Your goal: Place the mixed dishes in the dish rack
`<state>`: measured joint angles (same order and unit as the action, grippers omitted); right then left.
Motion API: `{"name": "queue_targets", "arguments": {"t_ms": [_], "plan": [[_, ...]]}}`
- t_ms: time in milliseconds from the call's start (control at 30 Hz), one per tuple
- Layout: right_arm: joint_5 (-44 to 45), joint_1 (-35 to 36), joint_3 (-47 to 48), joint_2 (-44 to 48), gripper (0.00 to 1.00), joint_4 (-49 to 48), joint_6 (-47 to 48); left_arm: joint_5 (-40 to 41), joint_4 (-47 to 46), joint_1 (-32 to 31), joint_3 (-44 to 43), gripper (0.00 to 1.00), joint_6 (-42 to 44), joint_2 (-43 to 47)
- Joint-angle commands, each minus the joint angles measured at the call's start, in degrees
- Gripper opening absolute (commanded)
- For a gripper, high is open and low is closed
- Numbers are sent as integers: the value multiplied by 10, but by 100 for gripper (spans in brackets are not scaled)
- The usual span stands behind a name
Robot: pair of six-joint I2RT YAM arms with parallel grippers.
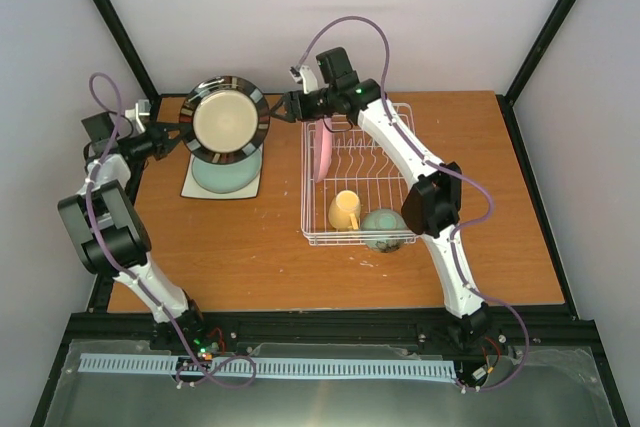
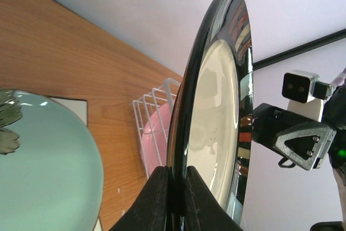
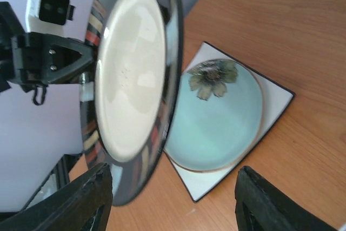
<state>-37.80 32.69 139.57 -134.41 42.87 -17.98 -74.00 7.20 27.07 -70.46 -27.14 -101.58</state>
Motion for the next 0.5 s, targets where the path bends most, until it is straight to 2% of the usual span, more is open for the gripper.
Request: {"name": "queue_targets", "arguments": {"t_ms": [0,133,333,400,467], "plan": [[-49,4,43,-16,61,-23,-31,-84,-91,-15,2,1,-64,64],[-57,5,42,-14,62,-23,-31,-73,-156,-34,26,1,-119,93],[-72,8,42,-14,61,-28,-36,-63,-176,-74,23,1,-142,112],[-81,9,42,-15,55,-35,-40,-61,-201,-87,27,1,-163,116],[-92,11,41,-15,38,-43,-45,-57,-215,-99,26,1,-175,119]]}}
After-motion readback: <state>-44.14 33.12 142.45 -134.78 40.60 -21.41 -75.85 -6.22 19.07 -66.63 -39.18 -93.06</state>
